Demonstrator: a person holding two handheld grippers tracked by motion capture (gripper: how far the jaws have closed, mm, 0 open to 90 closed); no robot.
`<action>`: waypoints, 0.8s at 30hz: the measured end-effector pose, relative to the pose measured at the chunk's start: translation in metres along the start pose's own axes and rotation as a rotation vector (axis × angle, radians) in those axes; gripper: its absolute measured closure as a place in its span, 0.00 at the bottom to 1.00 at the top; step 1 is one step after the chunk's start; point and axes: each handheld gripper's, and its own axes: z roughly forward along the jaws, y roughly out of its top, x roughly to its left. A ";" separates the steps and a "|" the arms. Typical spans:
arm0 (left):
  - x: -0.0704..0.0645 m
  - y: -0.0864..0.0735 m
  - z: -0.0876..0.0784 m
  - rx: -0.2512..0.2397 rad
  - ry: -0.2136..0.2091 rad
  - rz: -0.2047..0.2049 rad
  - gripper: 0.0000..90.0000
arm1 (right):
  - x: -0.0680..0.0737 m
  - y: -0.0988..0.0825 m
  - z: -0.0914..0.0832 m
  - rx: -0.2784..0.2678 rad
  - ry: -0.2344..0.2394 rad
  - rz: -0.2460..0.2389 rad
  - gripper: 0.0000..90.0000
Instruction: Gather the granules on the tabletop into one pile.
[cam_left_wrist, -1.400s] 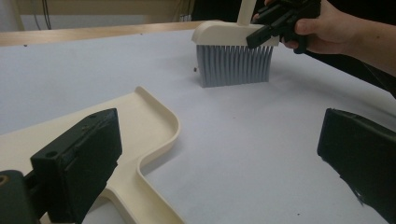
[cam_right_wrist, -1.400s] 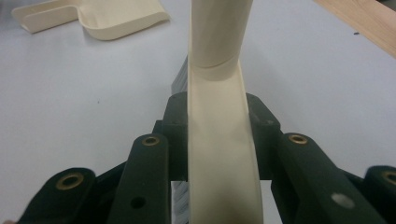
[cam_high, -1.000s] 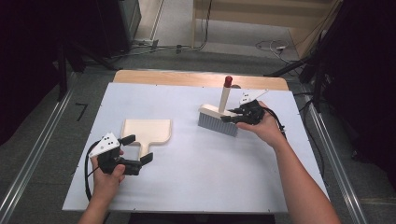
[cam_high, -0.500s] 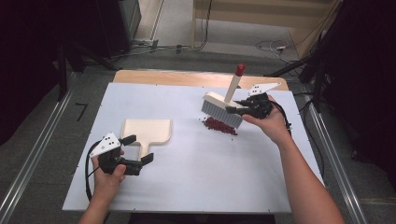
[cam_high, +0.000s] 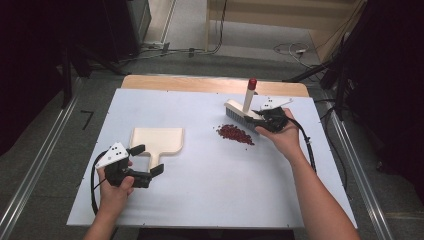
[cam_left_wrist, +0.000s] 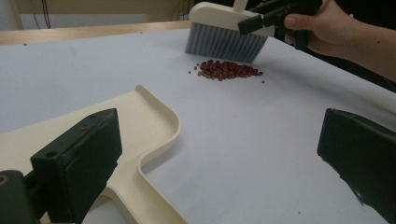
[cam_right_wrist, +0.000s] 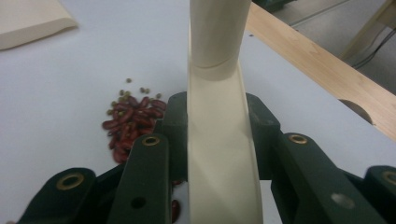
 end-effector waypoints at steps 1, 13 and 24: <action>0.000 0.000 0.000 0.000 0.000 0.000 0.00 | 0.002 -0.001 -0.001 0.000 0.006 -0.007 0.73; -0.001 0.000 -0.001 -0.002 -0.001 0.004 0.00 | 0.012 0.010 -0.036 -0.124 0.168 0.022 0.73; -0.004 0.001 0.001 -0.002 -0.005 0.006 0.00 | 0.029 -0.012 -0.017 -0.026 0.319 -0.082 0.73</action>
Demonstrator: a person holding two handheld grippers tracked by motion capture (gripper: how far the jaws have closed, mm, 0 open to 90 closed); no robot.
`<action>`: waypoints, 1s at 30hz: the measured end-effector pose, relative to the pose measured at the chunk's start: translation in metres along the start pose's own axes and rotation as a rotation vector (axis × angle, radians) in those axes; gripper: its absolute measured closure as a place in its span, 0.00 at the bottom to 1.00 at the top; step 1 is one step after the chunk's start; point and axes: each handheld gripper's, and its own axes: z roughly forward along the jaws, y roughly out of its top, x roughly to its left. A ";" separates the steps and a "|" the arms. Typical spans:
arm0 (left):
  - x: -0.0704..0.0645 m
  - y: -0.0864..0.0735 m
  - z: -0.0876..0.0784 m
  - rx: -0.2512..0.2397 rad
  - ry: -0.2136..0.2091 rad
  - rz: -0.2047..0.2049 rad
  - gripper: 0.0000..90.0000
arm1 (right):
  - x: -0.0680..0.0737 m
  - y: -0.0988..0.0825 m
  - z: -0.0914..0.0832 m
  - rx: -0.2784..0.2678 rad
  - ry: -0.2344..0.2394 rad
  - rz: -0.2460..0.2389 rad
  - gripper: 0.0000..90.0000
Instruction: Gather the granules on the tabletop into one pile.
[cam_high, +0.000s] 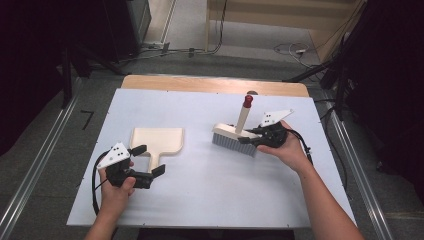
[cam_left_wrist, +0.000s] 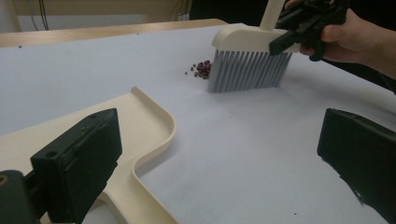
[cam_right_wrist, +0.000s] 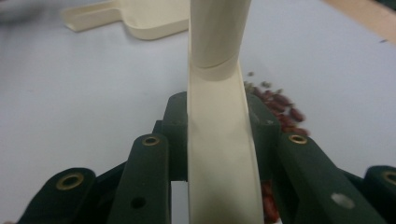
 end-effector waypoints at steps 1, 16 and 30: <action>0.000 0.000 0.000 0.003 0.002 0.002 0.00 | -0.002 0.000 0.001 -0.003 -0.017 -0.007 0.73; 0.002 0.000 0.000 0.006 0.003 -0.001 0.00 | 0.007 0.028 -0.001 -0.099 -0.074 0.079 0.73; 0.004 -0.001 -0.001 0.002 -0.001 -0.003 0.00 | 0.044 0.046 0.064 -0.031 -0.387 0.532 0.73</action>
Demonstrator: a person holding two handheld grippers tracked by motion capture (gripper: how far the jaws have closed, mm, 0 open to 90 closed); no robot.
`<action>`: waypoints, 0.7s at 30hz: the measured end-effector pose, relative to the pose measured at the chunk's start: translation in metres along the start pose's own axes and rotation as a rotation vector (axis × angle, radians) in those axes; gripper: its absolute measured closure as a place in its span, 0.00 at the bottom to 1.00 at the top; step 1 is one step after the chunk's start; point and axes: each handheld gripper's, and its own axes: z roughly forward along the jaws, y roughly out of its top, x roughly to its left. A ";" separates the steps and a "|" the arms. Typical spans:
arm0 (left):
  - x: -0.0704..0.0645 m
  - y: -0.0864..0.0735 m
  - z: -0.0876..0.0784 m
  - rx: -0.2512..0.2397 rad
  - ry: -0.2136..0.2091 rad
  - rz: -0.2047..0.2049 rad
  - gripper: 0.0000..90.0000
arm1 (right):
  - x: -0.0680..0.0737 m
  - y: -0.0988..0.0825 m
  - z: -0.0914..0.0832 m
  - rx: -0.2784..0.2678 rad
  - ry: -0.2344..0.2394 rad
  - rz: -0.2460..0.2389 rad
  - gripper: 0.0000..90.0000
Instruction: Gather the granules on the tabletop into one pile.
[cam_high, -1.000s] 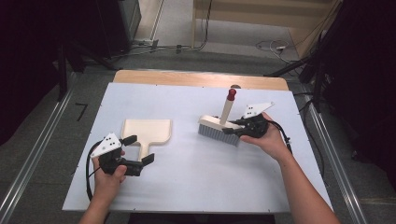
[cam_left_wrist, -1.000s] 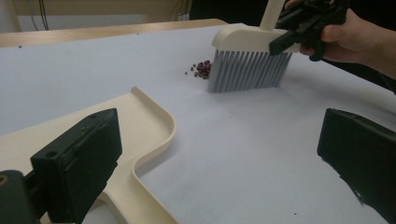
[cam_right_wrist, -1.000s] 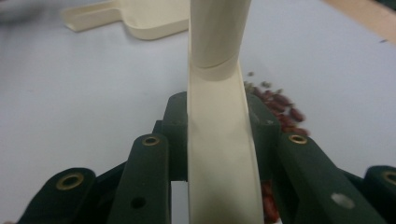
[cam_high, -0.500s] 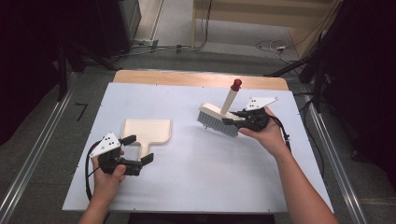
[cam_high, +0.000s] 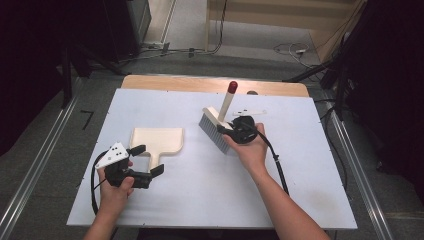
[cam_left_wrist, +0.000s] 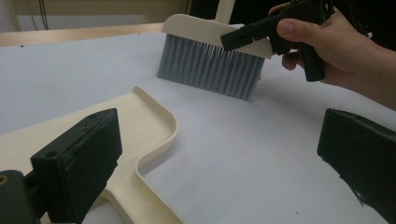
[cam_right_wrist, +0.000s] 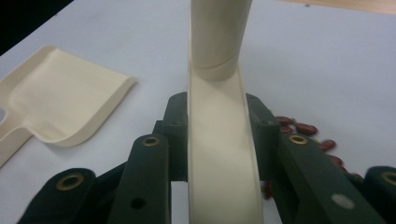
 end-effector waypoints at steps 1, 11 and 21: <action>0.000 0.000 0.001 -0.001 0.000 -0.002 0.00 | -0.003 -0.001 -0.002 -0.004 -0.022 0.008 0.73; -0.002 0.001 0.002 0.007 -0.002 0.009 0.00 | -0.020 -0.009 -0.020 -0.015 -0.098 0.054 0.73; -0.002 0.001 0.002 0.005 -0.003 0.011 0.00 | -0.024 -0.012 -0.027 -0.030 -0.062 0.069 0.73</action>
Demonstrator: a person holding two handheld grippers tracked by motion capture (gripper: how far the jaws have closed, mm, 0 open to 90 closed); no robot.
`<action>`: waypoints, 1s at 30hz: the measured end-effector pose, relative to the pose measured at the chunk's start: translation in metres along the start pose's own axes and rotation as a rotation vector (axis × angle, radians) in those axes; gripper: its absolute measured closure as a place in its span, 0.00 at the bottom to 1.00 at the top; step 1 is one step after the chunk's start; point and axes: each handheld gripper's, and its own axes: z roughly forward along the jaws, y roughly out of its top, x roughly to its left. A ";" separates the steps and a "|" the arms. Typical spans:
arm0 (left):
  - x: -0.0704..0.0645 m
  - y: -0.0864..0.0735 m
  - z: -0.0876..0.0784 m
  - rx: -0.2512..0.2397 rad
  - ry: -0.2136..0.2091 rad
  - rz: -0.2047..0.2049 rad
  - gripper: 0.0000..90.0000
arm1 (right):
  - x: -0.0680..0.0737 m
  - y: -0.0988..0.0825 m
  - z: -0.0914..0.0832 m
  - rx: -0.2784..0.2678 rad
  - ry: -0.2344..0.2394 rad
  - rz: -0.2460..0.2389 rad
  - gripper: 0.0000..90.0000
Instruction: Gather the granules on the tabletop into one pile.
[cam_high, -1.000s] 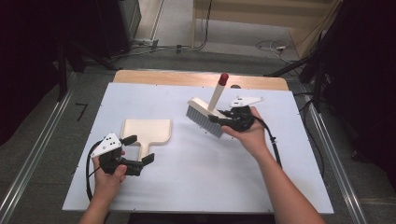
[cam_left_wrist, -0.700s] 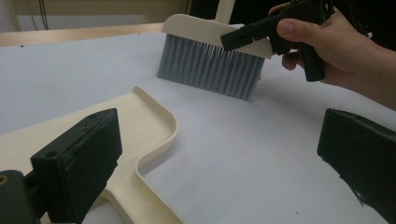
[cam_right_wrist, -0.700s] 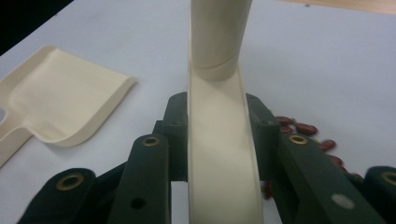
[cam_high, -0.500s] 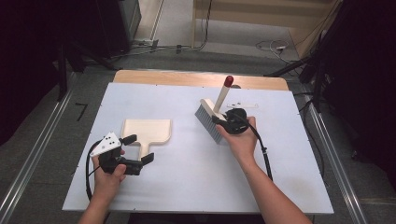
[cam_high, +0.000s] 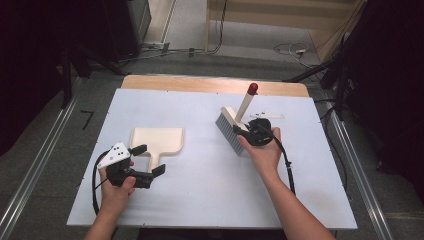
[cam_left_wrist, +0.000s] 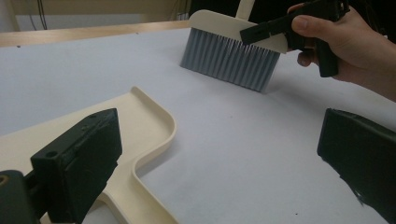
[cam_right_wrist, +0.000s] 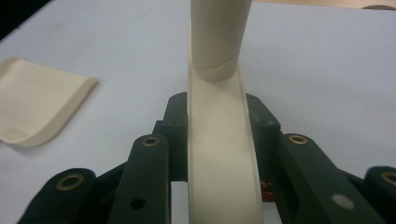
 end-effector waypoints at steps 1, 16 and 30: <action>0.000 0.000 0.000 0.000 0.000 0.000 0.00 | -0.001 0.000 -0.001 -0.005 0.023 0.000 0.73; -0.001 0.001 -0.001 -0.002 0.001 -0.002 0.00 | -0.042 0.010 -0.040 -0.109 -0.253 -0.044 0.73; -0.001 0.000 0.000 0.001 0.001 0.000 0.00 | -0.014 -0.004 -0.011 -0.030 -0.315 -0.129 0.73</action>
